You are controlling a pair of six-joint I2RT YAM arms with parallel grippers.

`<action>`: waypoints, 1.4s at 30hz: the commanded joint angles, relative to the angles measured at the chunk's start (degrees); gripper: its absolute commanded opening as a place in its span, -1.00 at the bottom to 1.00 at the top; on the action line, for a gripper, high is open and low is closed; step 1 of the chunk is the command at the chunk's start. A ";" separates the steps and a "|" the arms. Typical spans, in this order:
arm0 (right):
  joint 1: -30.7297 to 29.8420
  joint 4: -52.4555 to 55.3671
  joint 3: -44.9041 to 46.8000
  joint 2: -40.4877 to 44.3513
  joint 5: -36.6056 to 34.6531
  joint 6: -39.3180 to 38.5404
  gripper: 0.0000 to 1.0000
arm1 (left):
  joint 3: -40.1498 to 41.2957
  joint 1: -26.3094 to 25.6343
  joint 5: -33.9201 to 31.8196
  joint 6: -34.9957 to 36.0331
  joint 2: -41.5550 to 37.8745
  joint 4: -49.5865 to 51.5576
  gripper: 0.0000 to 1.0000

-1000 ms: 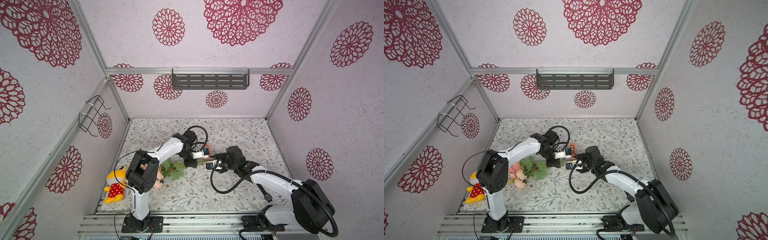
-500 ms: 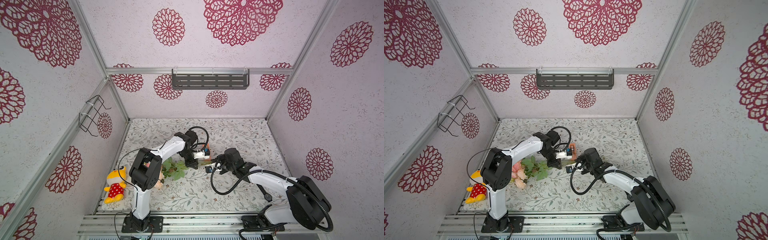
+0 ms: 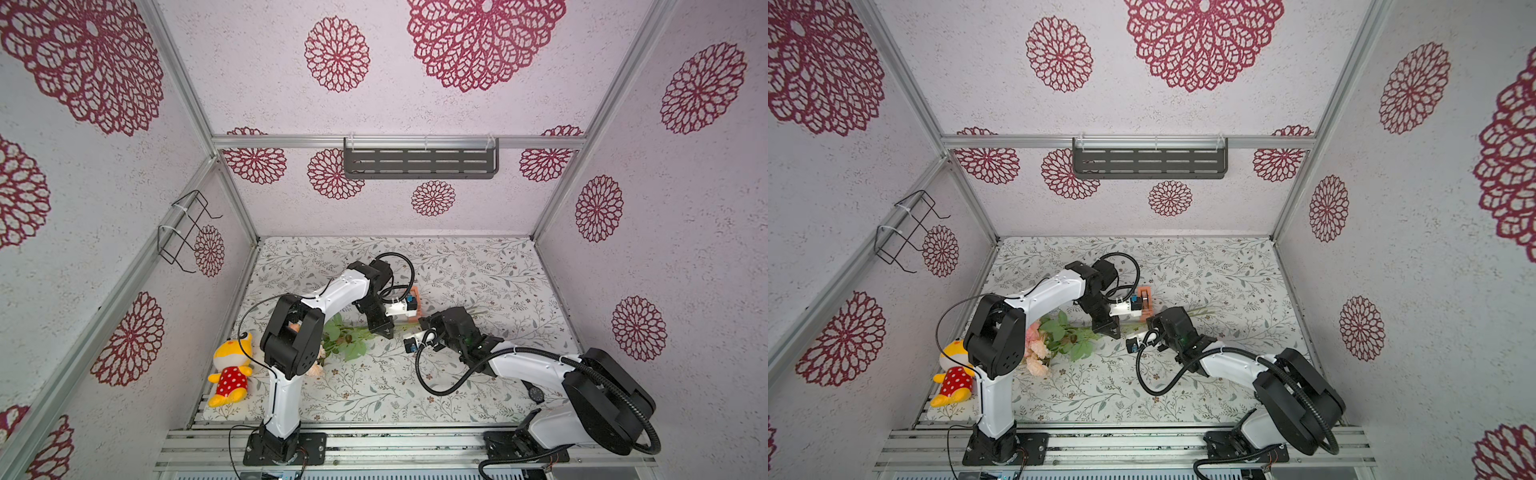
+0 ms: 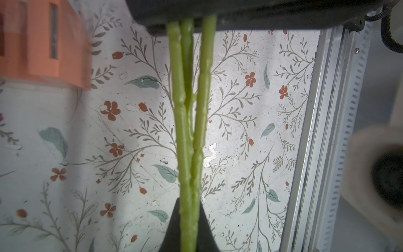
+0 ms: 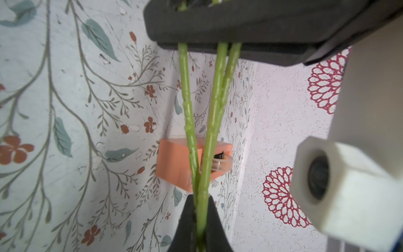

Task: Wrap bouquets with tape
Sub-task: Wrap the tape around the bouquet.

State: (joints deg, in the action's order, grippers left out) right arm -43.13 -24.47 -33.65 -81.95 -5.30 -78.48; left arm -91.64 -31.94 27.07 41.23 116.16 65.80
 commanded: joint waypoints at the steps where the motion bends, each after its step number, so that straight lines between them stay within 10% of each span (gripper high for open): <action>1: -0.89 -6.29 0.75 -1.04 -3.85 -2.12 -1.00 | -2.06 0.59 1.51 -1.94 -5.07 1.02 0.51; 2: -0.90 -6.79 0.96 -1.04 -4.10 -1.79 -1.00 | -1.97 0.99 1.13 -3.14 -6.47 0.15 0.96; 12: -0.90 -15.55 4.64 1.27 -3.48 -1.37 -1.00 | 3.30 8.05 1.51 -17.20 -22.20 -20.02 0.95; 16: -0.90 -26.37 7.06 0.07 -5.21 -3.10 -1.00 | 19.12 18.86 14.21 -51.55 -31.15 -70.06 0.95; 18: -0.90 -31.11 7.75 -0.46 -5.58 -4.18 -1.00 | 28.08 21.79 8.12 -71.48 -31.98 -94.08 0.95; 21: -0.90 -36.37 8.34 -1.04 -5.02 -4.81 -1.00 | 25.00 24.53 22.57 -78.52 -27.34 -108.92 0.95; 24: -0.89 -38.32 7.93 -2.18 -5.44 -6.33 -1.00 | 27.84 21.61 24.63 -61.18 -32.06 -97.54 0.95; 29: -0.81 -42.01 8.43 -3.82 -5.55 -6.92 -1.00 | 34.10 12.27 6.77 -10.10 -42.02 -60.00 0.95; 34: -0.97 -50.51 9.83 -6.21 -6.01 -7.33 -1.00 | 34.31 8.89 -0.41 3.35 -38.15 -50.14 0.98; 42: -1.43 -57.77 9.48 -10.75 -7.02 -11.13 -1.00 | 29.82 3.00 1.57 5.29 -27.20 -42.03 0.95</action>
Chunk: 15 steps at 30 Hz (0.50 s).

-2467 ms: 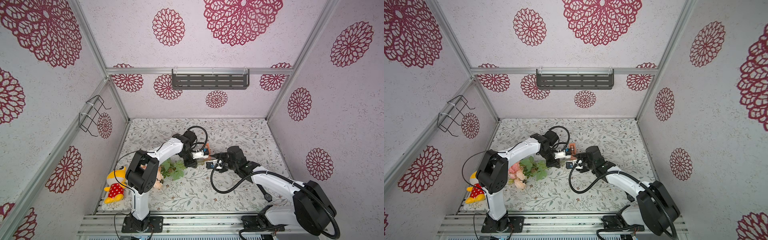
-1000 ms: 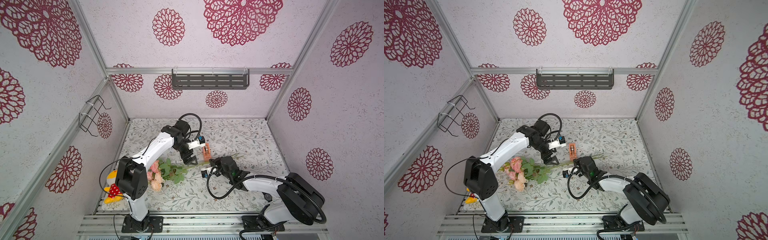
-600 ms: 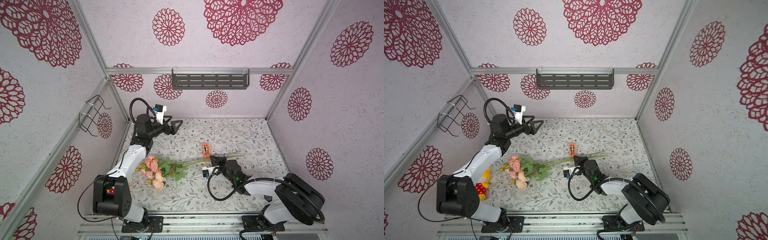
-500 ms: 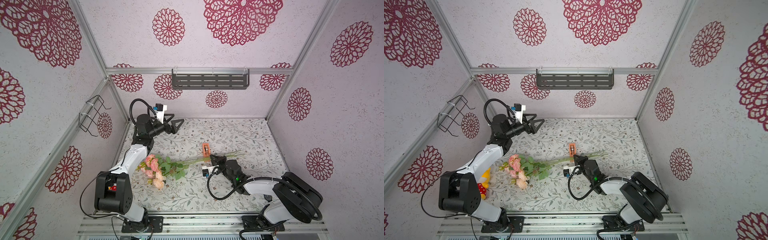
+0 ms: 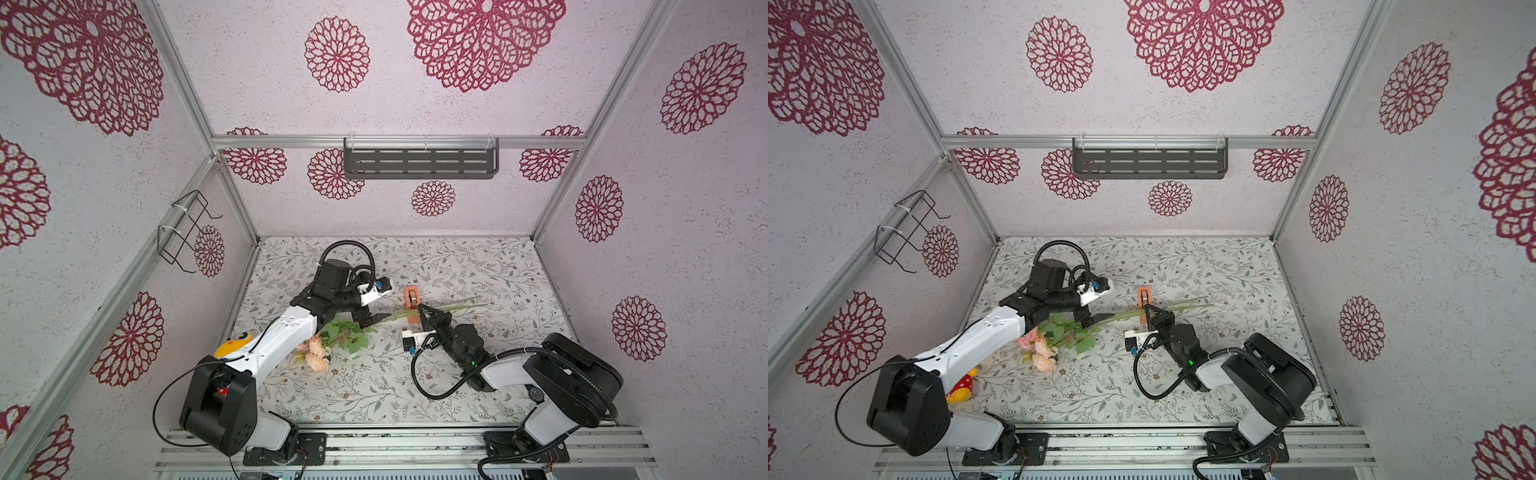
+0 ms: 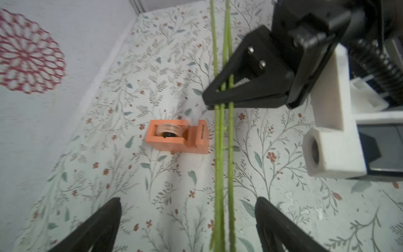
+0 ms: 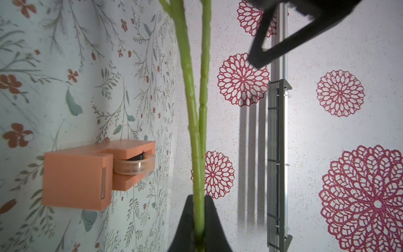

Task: Wrap bouquets with tape
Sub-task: Wrap the tape around the bouquet.

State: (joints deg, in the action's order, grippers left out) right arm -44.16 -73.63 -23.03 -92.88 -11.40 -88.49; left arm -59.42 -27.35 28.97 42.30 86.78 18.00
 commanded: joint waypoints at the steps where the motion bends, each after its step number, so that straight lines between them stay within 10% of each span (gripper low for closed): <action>1: -0.65 -7.70 -1.23 0.07 -1.05 -1.73 -1.00 | -2.53 -1.66 -0.22 4.05 3.03 5.63 0.95; 6: -1.16 -7.24 -0.54 -0.20 -2.10 -2.35 -1.00 | -3.64 -1.57 -3.76 4.99 6.25 5.79 0.75; 15: -1.53 -6.82 0.79 1.45 -3.94 0.95 -1.00 | -5.27 -1.30 -4.45 4.97 6.58 5.16 -0.41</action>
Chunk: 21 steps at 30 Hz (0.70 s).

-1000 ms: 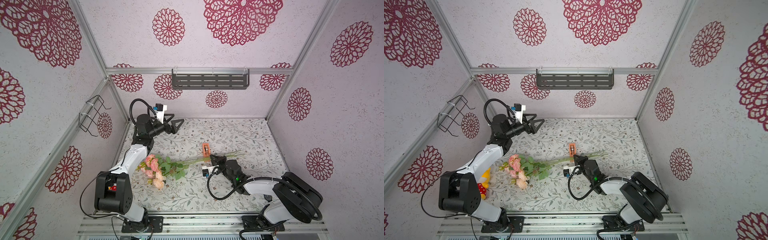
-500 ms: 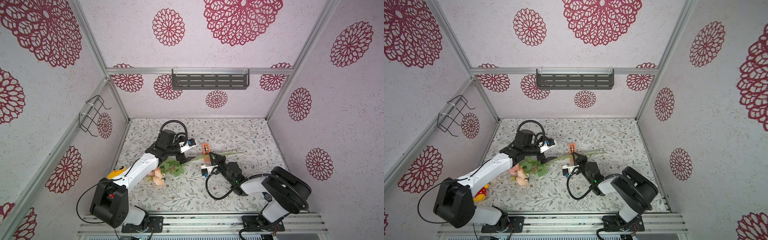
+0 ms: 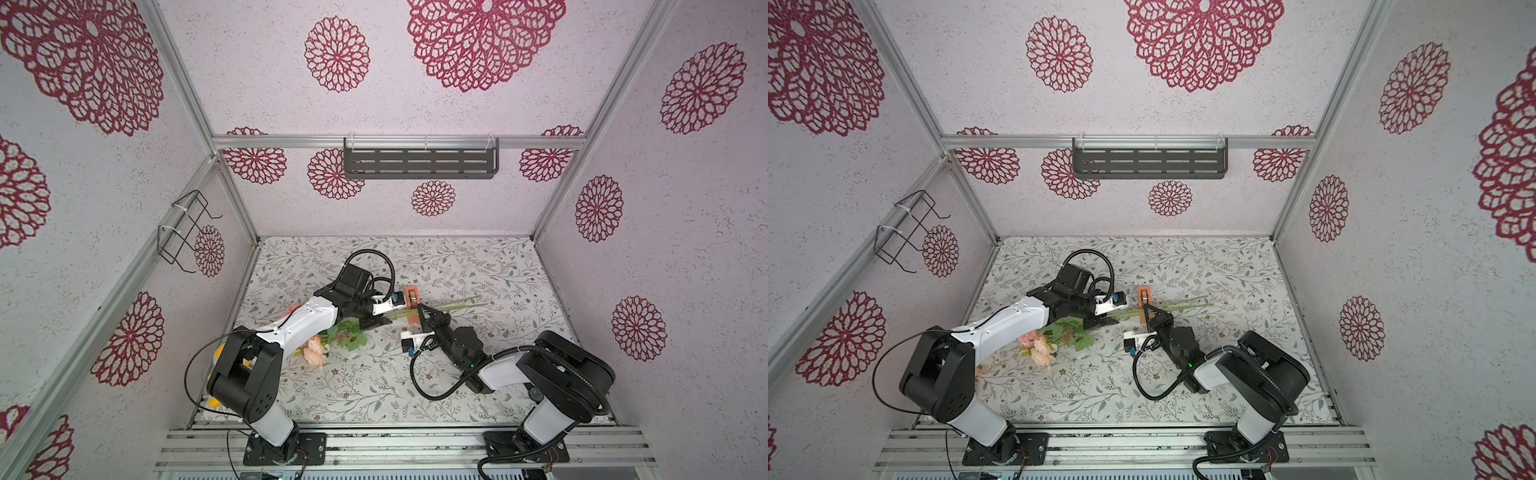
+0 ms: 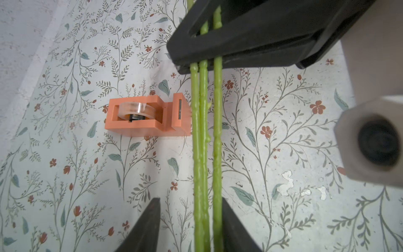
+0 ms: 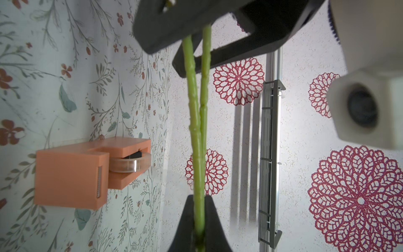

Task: Wrap bouquets with tape
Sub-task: Wrap the tape around the bouquet.

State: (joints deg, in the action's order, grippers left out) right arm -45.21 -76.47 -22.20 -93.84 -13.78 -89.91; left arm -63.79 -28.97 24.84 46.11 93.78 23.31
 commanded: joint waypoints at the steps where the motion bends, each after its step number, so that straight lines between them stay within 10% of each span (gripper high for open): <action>1: -0.53 -1.43 0.05 3.46 -1.82 3.42 -0.86 | -0.77 0.29 -0.89 0.89 -0.73 -0.51 -0.63; 6: -0.31 25.39 -2.67 13.24 1.34 15.65 -0.70 | -0.30 0.17 -1.26 0.68 -2.43 -1.83 -1.00; 17: -0.58 76.53 -15.14 30.50 18.33 39.06 0.98 | 3.78 -2.72 -10.31 3.50 -6.33 -8.67 -1.00; 21: 2.63 81.94 -18.67 38.50 22.99 57.14 0.98 | 7.42 -4.03 -13.95 6.80 -7.53 -13.77 -1.00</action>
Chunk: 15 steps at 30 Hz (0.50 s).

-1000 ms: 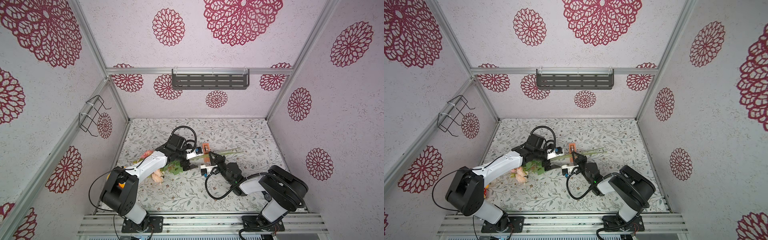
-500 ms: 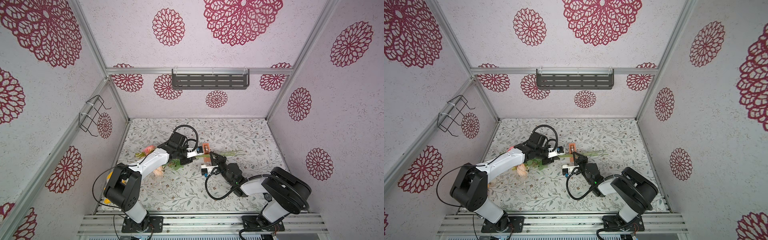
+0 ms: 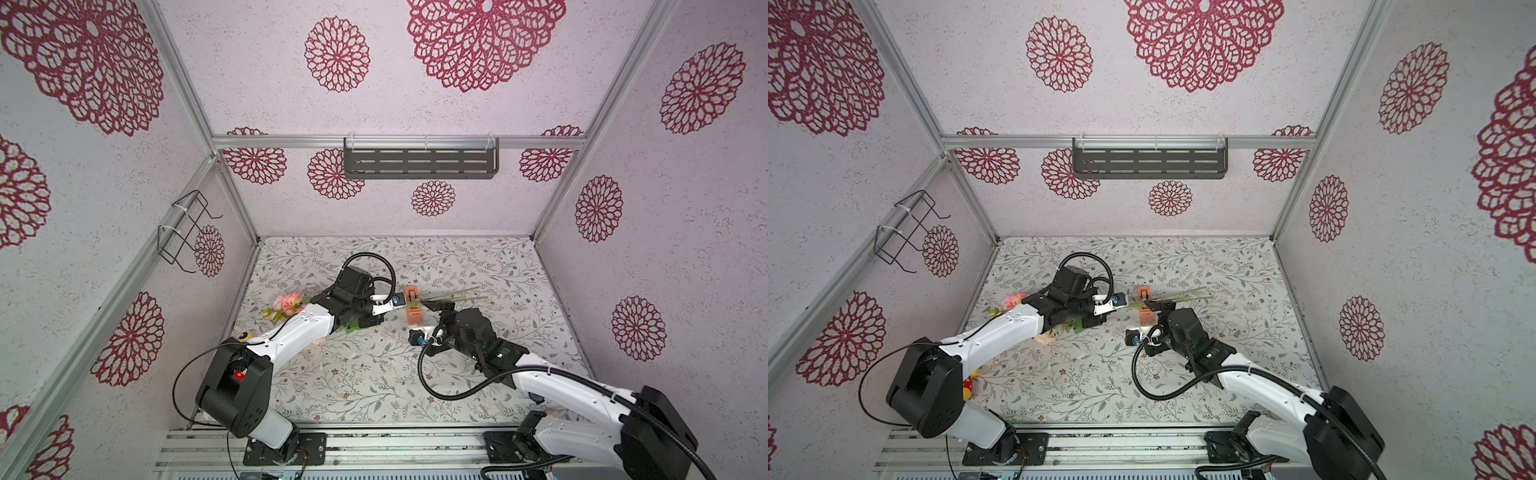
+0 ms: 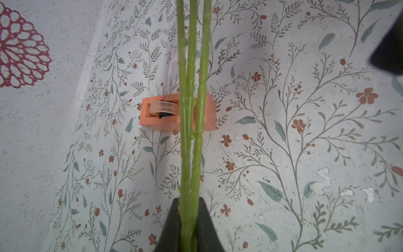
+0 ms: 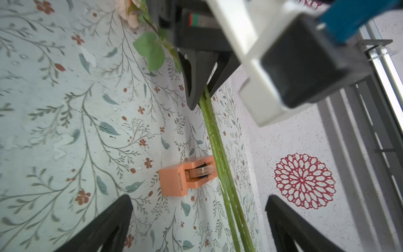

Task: Wrap bouquets with tape
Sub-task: Wrap the tape around the bouquet.

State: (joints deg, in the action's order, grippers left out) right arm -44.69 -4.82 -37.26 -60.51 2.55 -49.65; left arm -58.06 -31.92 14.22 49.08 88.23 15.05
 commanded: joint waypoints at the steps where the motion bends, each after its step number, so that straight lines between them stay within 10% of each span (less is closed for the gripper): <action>1: 4.06 10.48 -4.71 6.58 7.70 22.36 0.98 | 2.83 -1.43 -4.42 4.30 -2.24 -7.38 -1.00; 6: 11.88 19.96 -15.70 2.55 9.86 35.83 0.98 | 6.00 -2.85 -8.69 7.00 -3.81 -14.08 -1.00; 15: 18.07 43.85 -38.76 -20.54 24.44 27.00 0.64 | 10.96 -5.29 -14.58 13.77 -5.76 -26.65 -1.00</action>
State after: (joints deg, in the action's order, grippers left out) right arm -27.73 26.96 -71.07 -76.73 18.92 -20.58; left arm -47.86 -36.60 1.98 58.59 84.33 -4.27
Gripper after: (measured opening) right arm 0.828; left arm 0.107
